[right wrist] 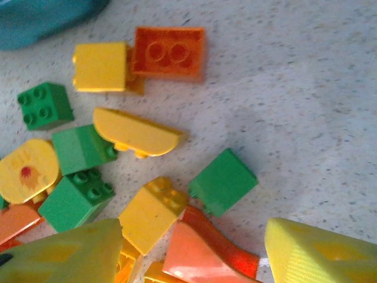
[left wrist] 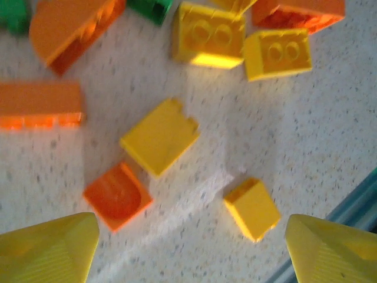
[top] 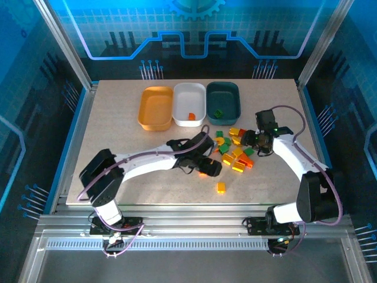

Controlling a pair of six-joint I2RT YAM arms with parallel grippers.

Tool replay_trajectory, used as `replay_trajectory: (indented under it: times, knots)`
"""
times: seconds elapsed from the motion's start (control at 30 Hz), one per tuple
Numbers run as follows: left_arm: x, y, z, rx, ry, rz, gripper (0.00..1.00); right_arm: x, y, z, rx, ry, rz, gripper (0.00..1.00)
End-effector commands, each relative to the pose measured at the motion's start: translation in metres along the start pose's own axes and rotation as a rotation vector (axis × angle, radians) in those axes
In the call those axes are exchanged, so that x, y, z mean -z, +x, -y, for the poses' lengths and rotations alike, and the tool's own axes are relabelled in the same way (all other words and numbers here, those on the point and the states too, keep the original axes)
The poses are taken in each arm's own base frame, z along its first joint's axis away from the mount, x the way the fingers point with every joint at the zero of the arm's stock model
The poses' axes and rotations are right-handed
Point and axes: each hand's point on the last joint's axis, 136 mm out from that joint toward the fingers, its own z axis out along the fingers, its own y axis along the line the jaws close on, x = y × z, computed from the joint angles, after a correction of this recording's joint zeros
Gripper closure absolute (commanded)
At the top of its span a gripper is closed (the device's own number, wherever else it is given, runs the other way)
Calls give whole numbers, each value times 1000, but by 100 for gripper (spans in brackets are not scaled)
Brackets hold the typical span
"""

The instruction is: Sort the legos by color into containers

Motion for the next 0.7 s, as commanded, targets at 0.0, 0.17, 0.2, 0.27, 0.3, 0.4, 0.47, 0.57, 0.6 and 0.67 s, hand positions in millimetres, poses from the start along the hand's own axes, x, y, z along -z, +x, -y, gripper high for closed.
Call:
replay_trajectory:
  times: [0.0, 0.17, 0.2, 0.27, 0.3, 0.4, 0.47, 0.57, 0.6, 0.67]
  knots:
    - [-17, -4, -12, -56, -93, -58, 19, 14, -6, 11, -49, 1, 26, 33]
    - [-31, 4, -22, -6, -204, -129, 21, 23, -1, 20, -52, 0, 48, 32]
    - [-30, 4, -25, 3, -244, -128, 21, 24, 0, 22, -53, 1, 52, 31]
    - [-27, 4, -23, 17, -268, -128, 21, 26, -1, 24, -56, 1, 58, 31]
    - [-28, 4, -20, 33, -260, -128, 21, 26, -1, 24, -56, -1, 61, 31]
    - [-39, 9, -15, 85, -236, -158, 21, 25, -2, 24, -63, -8, 61, 31]
    - [-48, 14, -12, 107, -220, -187, 23, 25, -2, 22, -63, -16, 61, 30]
    - [-58, 18, -12, 137, -213, -199, 26, 27, -3, 22, -62, -19, 65, 30]
    - [-60, 19, -14, 144, -219, -200, 26, 28, -3, 22, -61, -21, 68, 30]
    - [-63, 19, -16, 155, -231, -199, 27, 29, -4, 21, -59, -27, 74, 31]
